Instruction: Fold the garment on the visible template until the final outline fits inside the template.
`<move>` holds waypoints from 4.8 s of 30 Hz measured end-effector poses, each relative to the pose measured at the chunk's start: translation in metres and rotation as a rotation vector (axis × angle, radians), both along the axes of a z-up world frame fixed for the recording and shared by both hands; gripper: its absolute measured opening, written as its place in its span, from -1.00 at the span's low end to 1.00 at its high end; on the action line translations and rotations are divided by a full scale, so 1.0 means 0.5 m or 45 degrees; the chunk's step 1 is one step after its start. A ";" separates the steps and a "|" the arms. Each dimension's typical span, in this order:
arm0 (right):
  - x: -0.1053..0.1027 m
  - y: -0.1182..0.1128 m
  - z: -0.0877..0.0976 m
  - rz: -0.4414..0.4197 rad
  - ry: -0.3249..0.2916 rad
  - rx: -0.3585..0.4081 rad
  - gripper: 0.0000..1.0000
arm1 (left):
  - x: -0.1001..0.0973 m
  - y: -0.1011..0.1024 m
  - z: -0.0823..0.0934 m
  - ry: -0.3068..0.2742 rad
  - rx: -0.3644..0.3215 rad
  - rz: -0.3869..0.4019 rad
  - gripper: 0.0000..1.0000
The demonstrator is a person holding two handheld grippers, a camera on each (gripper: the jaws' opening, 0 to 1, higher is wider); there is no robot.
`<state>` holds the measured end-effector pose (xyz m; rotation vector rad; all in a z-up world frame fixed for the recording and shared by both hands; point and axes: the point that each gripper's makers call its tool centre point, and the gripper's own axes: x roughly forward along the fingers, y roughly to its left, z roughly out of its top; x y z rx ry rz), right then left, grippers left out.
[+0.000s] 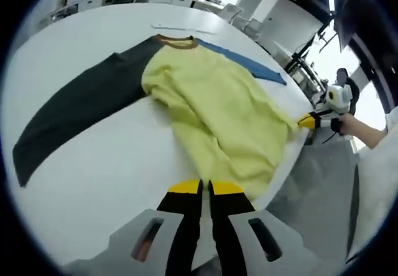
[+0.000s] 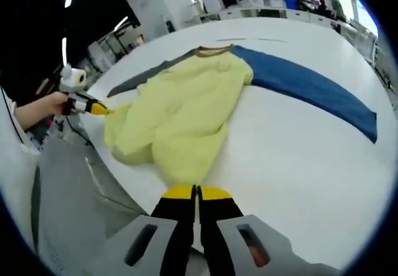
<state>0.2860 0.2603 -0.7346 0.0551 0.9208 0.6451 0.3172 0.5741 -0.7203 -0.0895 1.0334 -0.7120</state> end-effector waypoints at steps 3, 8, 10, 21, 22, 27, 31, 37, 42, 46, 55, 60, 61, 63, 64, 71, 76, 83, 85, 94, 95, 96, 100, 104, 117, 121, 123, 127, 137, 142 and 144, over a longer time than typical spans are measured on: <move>-0.003 -0.001 0.002 -0.007 -0.004 0.003 -0.96 | -0.013 0.004 0.002 0.009 -0.005 0.008 -0.99; -0.010 -0.001 0.006 -0.004 -0.014 -0.004 -0.96 | -0.027 0.010 0.007 0.013 -0.002 0.011 -0.99; -0.013 -0.002 0.009 -0.009 -0.019 0.001 -0.96 | -0.033 0.012 0.011 0.014 -0.008 0.020 -0.99; -0.005 -0.011 0.051 0.013 -0.073 0.003 -0.96 | -0.041 0.017 0.035 0.061 -0.064 0.064 -0.99; -0.004 -0.012 0.054 0.014 -0.076 0.005 -0.96 | -0.039 0.016 0.041 0.063 -0.076 0.070 -0.99; 0.030 -0.017 0.089 0.033 -0.127 0.005 -0.96 | -0.010 0.012 0.080 0.044 -0.124 0.074 -0.99; 0.068 -0.025 0.115 0.058 -0.170 -0.003 -0.96 | 0.024 0.012 0.106 0.011 -0.133 0.056 -0.99; 0.135 -0.036 0.139 0.065 -0.205 0.004 -0.96 | 0.076 0.013 0.119 0.000 -0.128 0.005 -0.99; 0.187 -0.032 0.144 0.081 -0.200 0.004 -0.96 | 0.093 0.006 0.108 0.074 -0.137 -0.069 -0.99; 0.229 -0.028 0.136 0.120 -0.192 -0.026 -0.96 | 0.118 0.009 0.096 0.102 -0.112 -0.077 -0.99; 0.285 -0.017 0.097 0.176 -0.109 -0.047 -0.96 | 0.183 0.000 0.048 0.172 -0.095 -0.086 -0.99; 0.310 -0.016 0.079 0.157 -0.052 -0.018 -0.96 | 0.206 -0.001 0.027 0.209 -0.091 -0.080 -0.99; 0.314 -0.016 0.076 0.157 -0.049 -0.023 -0.96 | 0.209 0.000 0.022 0.214 -0.089 -0.080 -0.99; 0.320 -0.014 0.070 0.162 -0.039 -0.029 -0.96 | 0.215 0.001 0.015 0.226 -0.084 -0.078 -0.99; 0.326 -0.013 0.064 0.160 -0.028 -0.026 -0.96 | 0.221 0.002 0.007 0.237 -0.084 -0.080 -0.99; 0.345 -0.015 0.024 0.112 0.068 0.001 -0.96 | 0.232 0.007 -0.015 0.282 -0.070 -0.091 -0.99; 0.354 -0.015 0.013 0.082 0.087 0.020 -0.96 | 0.245 0.000 -0.019 0.279 -0.093 -0.060 -0.98; 0.361 -0.018 -0.004 0.069 0.118 0.014 -0.96 | 0.263 0.002 -0.036 0.287 -0.084 -0.056 -0.98; 0.363 -0.020 -0.007 0.061 0.123 0.014 -0.96 | 0.263 0.005 -0.035 0.293 -0.086 -0.046 -0.98; 0.387 -0.044 -0.019 0.008 0.123 0.005 -0.98 | 0.270 0.010 -0.039 0.319 -0.085 -0.008 -0.97; 0.388 -0.044 -0.019 0.008 0.120 0.002 -0.98 | 0.271 0.010 -0.039 0.320 -0.084 -0.006 -0.97; 0.388 -0.045 -0.020 0.010 0.116 -0.003 -0.98 | 0.272 0.010 -0.040 0.320 -0.084 -0.005 -0.97; 0.386 -0.046 -0.026 0.014 0.127 -0.002 -0.98 | 0.280 0.005 -0.046 0.326 -0.079 -0.004 -0.97; 0.382 -0.042 -0.030 0.024 0.132 -0.006 -0.98 | 0.287 0.000 -0.051 0.330 -0.075 -0.001 -0.97; 0.367 -0.038 -0.027 0.042 0.138 -0.023 -0.98 | 0.330 0.022 -0.065 0.327 -0.059 0.072 -1.00; 0.360 -0.037 -0.018 0.050 0.118 -0.029 -0.98 | 0.318 0.019 -0.059 0.313 -0.053 0.062 -1.00; 0.364 -0.037 -0.010 0.089 0.047 -0.054 -0.98 | 0.310 0.019 -0.052 0.287 -0.054 0.055 -1.00; 0.355 -0.044 -0.002 0.131 -0.015 -0.144 -0.98 | 0.308 0.021 -0.034 0.229 -0.060 0.067 -0.99; 0.344 -0.037 0.042 0.163 -0.152 -0.153 -0.97 | 0.287 0.039 0.005 0.095 -0.012 0.088 -0.63; 0.328 -0.039 0.054 0.145 -0.170 -0.142 -0.91 | 0.266 0.032 0.036 0.017 -0.067 0.083 -0.55; 0.322 -0.039 0.060 0.140 -0.181 -0.134 -0.88 | 0.261 0.033 0.043 0.006 -0.082 0.094 -0.52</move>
